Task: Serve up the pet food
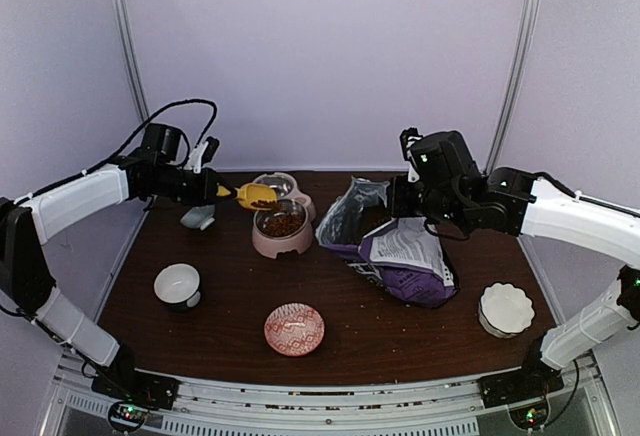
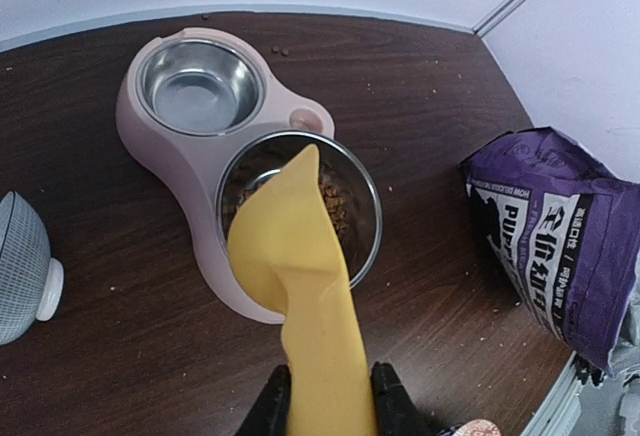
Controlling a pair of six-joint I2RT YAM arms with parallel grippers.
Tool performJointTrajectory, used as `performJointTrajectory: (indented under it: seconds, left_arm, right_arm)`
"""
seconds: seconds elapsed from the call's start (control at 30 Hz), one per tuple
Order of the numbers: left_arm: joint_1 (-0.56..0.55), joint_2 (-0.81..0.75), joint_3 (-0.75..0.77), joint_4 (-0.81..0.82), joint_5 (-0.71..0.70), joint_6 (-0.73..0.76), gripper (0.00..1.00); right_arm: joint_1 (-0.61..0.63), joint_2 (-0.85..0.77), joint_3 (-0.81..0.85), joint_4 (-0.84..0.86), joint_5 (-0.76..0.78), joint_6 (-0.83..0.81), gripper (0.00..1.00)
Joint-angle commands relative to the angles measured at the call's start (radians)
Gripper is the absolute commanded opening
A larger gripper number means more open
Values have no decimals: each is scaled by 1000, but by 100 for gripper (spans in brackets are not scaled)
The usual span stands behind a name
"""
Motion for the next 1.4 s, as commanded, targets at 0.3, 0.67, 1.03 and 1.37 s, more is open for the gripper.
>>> performJointTrajectory:
  seconds: [0.3,0.67,1.03,1.37]
  left_arm:
    - [-145,-16,67,-124,-329,226,0]
    - [-170,-113,77,-121,-421,204,0]
    - [-300,-351,110,-109,60,19,0]
    - [-437,-297,5,-199,27,-10,0]
  right_arm:
    - [-13,20,25,-29,27,-19,0]
    - [-12,17,25,-29,16,-21,0]
    - [8,63,61,-17,-18,-47,0]
    - [68,150,124,-13,-28,-42,0]
